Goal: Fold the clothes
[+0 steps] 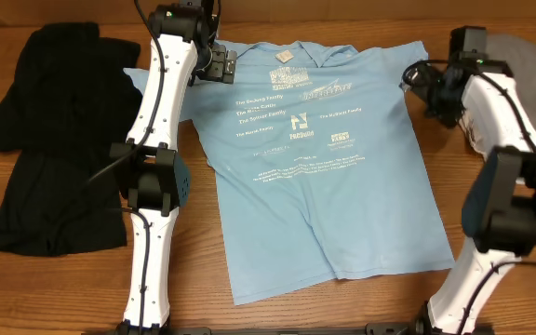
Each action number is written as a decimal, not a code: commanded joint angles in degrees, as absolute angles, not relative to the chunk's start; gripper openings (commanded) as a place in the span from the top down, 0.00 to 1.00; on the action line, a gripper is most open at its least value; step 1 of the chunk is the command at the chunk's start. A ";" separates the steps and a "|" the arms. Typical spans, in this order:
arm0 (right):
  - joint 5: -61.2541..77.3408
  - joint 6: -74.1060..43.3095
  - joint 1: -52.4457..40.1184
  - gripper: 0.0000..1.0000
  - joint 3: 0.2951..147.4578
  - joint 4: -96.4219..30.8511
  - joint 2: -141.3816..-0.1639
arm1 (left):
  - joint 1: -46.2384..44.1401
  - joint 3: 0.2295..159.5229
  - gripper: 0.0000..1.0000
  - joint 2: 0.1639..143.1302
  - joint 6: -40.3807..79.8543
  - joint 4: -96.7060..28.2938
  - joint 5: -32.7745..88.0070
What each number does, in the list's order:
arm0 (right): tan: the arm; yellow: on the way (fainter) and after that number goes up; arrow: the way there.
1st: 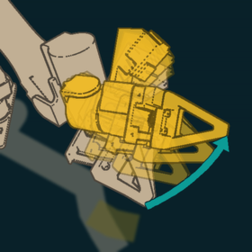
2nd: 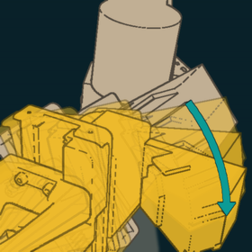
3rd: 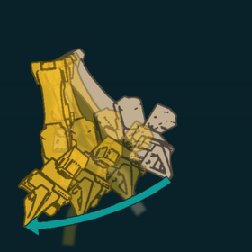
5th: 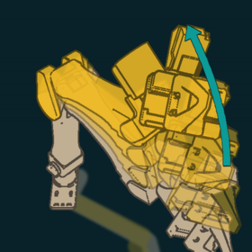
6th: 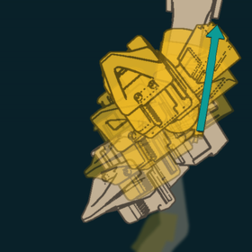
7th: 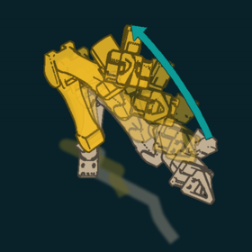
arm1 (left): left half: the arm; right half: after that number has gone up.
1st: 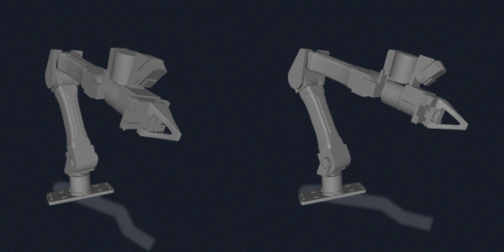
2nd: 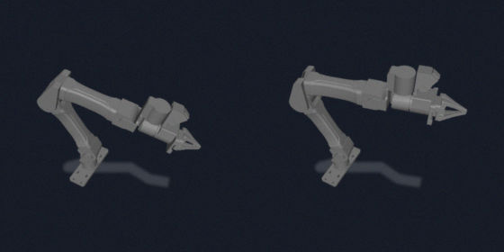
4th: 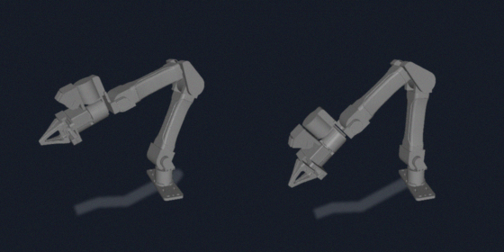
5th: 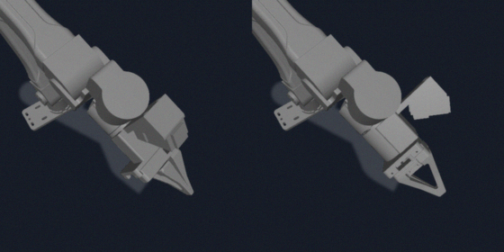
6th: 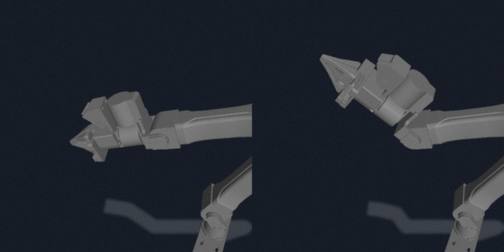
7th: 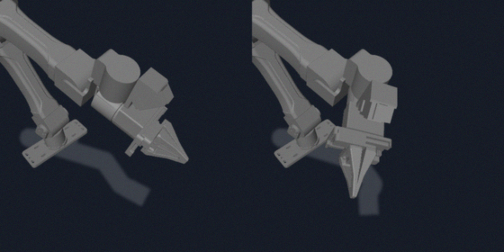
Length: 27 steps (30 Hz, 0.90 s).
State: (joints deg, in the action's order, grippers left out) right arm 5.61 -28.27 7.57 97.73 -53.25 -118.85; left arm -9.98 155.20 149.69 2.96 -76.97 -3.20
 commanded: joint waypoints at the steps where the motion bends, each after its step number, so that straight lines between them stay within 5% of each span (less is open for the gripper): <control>1: 8.73 -28.01 6.24 0.00 98.74 -60.38 -113.12 | -9.23 155.81 0.00 150.04 1.50 -78.72 -1.26; 14: 7.18 -25.56 -5.45 0.07 98.56 -84.93 -105.38 | -9.30 156.24 0.00 133.16 3.40 -96.33 -0.21; 27: 7.62 -30.55 -8.67 0.05 78.04 -82.91 -86.91 | -12.49 144.38 0.02 123.22 2.50 -96.82 3.22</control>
State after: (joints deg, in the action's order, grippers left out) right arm 7.46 -28.40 -8.93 84.14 -84.44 -93.34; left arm -10.66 150.52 127.15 2.83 -96.60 1.76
